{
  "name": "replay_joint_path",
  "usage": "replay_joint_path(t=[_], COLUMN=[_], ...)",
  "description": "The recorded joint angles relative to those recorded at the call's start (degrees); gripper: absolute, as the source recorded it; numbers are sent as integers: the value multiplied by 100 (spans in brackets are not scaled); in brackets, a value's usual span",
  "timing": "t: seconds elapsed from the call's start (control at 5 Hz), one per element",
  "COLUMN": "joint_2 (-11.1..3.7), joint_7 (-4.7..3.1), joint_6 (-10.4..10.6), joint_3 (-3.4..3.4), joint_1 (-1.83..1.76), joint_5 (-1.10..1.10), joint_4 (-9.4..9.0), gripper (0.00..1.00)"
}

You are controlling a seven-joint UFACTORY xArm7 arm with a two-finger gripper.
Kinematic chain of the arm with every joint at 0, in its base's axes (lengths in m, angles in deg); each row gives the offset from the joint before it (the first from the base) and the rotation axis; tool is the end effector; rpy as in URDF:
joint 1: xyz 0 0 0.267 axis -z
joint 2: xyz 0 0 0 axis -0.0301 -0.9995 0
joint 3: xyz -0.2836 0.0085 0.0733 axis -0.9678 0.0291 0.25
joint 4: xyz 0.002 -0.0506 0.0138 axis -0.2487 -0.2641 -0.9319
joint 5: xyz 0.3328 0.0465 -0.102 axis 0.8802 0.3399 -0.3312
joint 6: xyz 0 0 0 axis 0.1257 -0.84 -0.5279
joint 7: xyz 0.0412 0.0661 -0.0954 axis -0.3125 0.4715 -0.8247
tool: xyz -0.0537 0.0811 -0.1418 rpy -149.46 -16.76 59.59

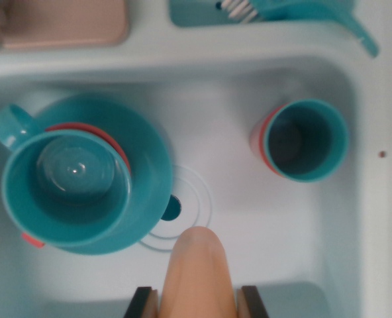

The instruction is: Pick detergent from the sink

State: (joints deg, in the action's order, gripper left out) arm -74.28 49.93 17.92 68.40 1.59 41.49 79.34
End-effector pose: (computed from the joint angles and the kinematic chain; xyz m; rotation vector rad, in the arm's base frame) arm 0.4234 -0.0880 0.1730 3.0632 -0.1252 -0.1387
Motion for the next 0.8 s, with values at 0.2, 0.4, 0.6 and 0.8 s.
replay_joint_path(t=[0.2, 0.4, 0.6, 0.8], joint_2=[93, 93, 175, 175], joint_7=[-16, -16, -29, -29], joint_6=[-288, -288, -539, -539], joint_3=[4, 4, 8, 8], joint_1=[-5, -5, -9, -9], joint_5=[3, 3, 5, 5], joint_4=[195, 195, 365, 365], gripper=[100, 100, 100, 100])
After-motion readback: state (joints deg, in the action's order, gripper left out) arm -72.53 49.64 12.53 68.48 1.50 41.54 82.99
